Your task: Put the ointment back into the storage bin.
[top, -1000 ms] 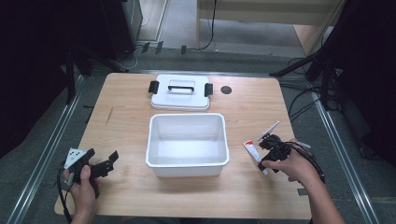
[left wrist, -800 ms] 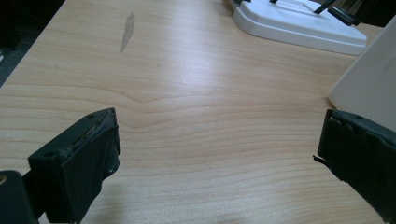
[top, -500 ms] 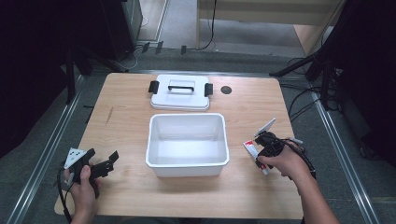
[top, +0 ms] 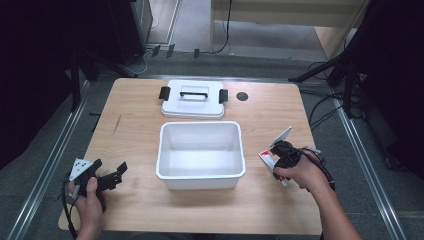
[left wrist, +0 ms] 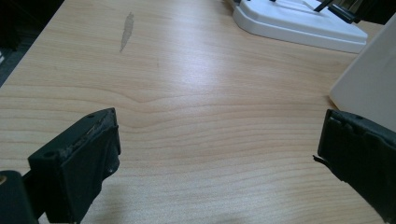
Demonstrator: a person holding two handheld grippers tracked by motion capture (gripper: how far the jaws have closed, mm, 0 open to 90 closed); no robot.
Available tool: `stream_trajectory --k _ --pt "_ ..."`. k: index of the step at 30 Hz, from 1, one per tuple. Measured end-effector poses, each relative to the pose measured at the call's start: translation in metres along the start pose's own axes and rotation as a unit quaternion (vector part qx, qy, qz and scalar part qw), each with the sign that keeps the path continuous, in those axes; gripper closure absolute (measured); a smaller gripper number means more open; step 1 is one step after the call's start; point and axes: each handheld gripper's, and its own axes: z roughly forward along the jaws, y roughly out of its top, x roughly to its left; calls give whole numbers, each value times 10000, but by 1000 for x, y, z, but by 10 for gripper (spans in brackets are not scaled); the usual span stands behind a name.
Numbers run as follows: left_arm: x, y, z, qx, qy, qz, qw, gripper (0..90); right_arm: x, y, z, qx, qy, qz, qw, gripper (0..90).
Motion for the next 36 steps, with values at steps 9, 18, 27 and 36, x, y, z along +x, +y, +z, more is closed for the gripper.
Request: stream_trajectory --k 9,18,27,36 --pt "0 0 0 9 -10 9 10000 0 1 2 1 12 -32 -11 10000 720" --pt "0 0 0 -3 -24 -2 10000 0 2 2 1 34 -50 -58 10000 727" --pt "1 0 0 14 -22 -1 10000 0 2 2 -9 -31 -158 -368 9992 729" --pt "1 0 0 26 -24 -4 10000 0 2 7 -38 -293 -87 -457 9985 730"
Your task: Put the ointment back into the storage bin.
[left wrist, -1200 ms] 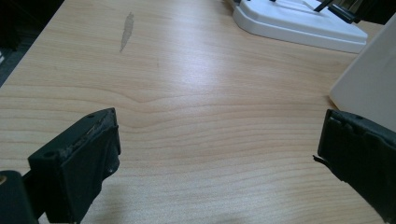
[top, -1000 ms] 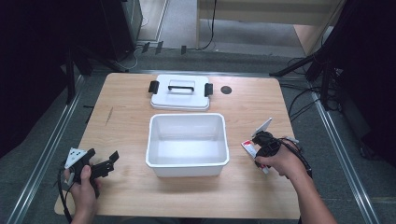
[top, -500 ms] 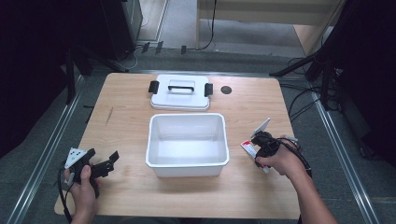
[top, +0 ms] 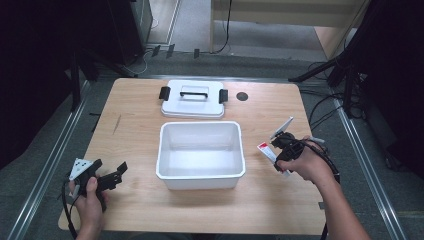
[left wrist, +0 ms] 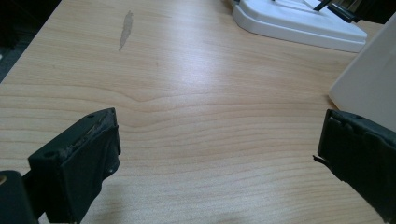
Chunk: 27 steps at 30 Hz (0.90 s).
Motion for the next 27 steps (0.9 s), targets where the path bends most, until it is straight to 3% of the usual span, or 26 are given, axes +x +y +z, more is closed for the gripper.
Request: stream_trajectory --k 6,21,27 --pt "0 0 0 7 -10 -8 10000 0 1 5 -14 -127 96 -193 9997 730" --pt "0 0 1 34 -27 -33 10000 0 5 21 -48 -420 176 -185 9988 730" --pt "3 0 0 12 -85 -112 9999 0 4 24 -64 -528 364 -144 9978 729"
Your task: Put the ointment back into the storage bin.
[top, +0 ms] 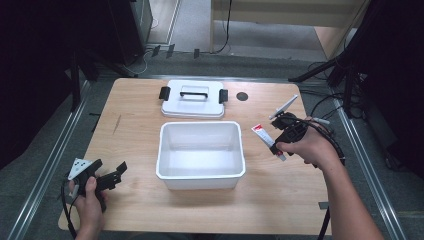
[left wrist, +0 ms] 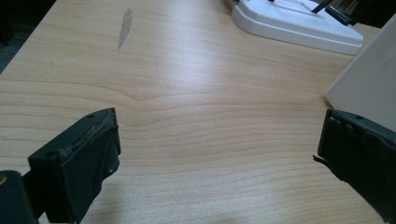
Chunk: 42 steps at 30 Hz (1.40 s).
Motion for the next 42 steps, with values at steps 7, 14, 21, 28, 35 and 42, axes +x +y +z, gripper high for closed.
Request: stream_trajectory --k 7,14,21,28,35,42 --pt "-1 0 0 5 0 11 10000 0 9 8 -17 -33 -73 -51 10000 729" --pt "-1 0 0 3 29 3 10000 0 16 18 -30 -203 -2 -162 9997 730" --pt "-1 0 1 -1 13 -10 10000 0 31 32 -37 -244 97 -485 9985 730" --pt "-1 0 1 5 -14 -3 10000 0 47 44 -33 -203 148 -807 9964 729" --pt "0 0 1 41 -38 -11 10000 0 63 55 -30 -134 183 -1228 9922 729" --pt "0 1 2 36 -39 -28 10000 0 77 64 -30 -198 311 -1863 9818 729"
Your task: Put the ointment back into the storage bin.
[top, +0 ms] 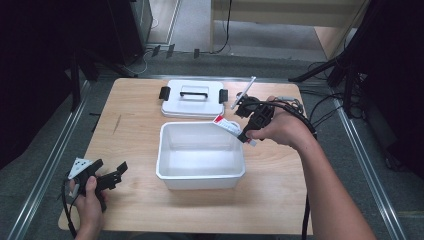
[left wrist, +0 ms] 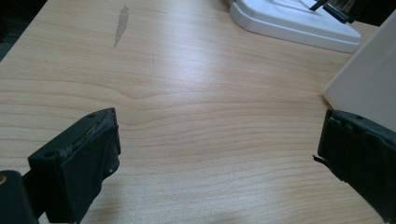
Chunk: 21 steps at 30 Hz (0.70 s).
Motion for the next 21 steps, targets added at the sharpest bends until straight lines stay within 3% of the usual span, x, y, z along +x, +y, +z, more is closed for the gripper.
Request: stream_trajectory --k 7,8,9,12,13,21 --pt "0 0 0 8 -9 1 10000 0 12 12 2 -16 52 -638 9979 729" --pt "0 0 0 8 -9 1 10000 0 12 12 2 -16 52 -638 9979 729" --pt "0 0 0 9 -12 -2 10000 0 16 15 3 -8 50 -836 9965 729" --pt "0 0 0 7 -11 -3 10000 0 19 18 5 -29 81 -1008 9949 729" --pt "0 0 0 16 -19 -1 10000 0 23 20 7 -51 127 -1262 9919 729" --pt "1 0 0 29 -25 0 10000 0 36 25 13 1 309 -1767 9838 729"
